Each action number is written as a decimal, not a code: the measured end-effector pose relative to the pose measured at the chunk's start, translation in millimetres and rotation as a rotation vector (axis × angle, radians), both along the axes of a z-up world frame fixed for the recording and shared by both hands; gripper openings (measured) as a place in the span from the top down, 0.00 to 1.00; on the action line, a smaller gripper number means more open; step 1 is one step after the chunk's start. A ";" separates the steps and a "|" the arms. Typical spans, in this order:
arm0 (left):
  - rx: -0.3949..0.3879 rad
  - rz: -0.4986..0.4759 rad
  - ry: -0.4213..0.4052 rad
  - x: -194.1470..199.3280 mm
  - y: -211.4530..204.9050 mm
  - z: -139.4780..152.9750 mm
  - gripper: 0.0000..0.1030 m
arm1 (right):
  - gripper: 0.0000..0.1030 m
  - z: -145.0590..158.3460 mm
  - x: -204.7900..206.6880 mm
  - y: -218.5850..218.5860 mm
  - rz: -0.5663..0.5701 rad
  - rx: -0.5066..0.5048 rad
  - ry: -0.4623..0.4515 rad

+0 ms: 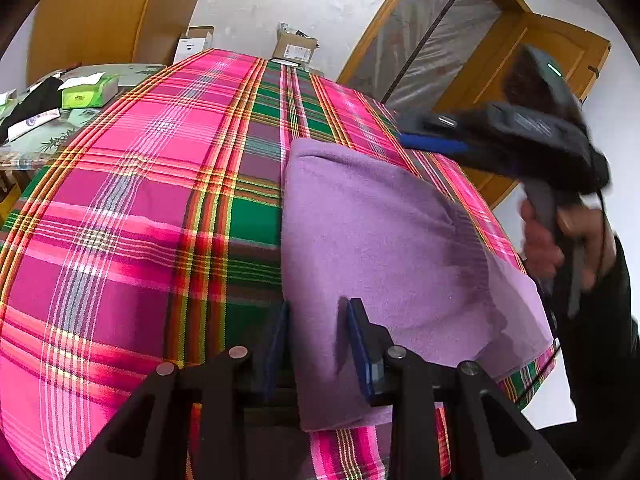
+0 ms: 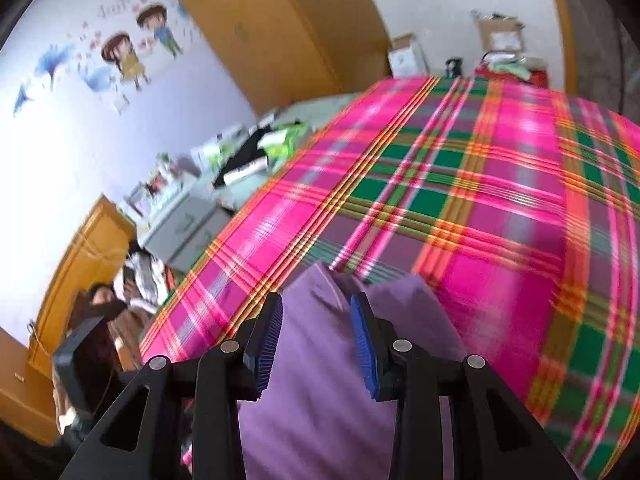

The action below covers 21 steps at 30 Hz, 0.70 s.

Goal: Fold clothes

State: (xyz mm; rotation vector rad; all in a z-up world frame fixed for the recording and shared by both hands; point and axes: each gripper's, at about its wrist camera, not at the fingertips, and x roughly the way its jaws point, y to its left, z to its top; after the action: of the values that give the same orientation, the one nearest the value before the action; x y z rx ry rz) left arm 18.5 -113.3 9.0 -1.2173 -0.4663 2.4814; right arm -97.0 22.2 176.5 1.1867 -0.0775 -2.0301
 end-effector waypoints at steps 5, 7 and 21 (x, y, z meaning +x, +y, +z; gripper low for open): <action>-0.002 -0.002 0.000 -1.5 0.2 -0.8 0.70 | 0.65 -27.5 -38.4 -43.5 0.066 0.108 -0.103; -0.004 -0.002 0.001 -1.6 -0.1 -0.8 0.70 | 0.66 -44.6 -48.7 -46.3 0.072 0.121 -0.170; 0.010 -0.024 0.029 2.4 -5.8 -6.8 0.85 | 0.94 -57.8 -70.6 -32.9 0.020 0.059 -0.200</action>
State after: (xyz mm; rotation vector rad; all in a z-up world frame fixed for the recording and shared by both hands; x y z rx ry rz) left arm 20.8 -119.1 2.2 -1.1752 -0.4530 2.4698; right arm -167.6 -10.7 118.7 1.4196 -0.1030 -1.9028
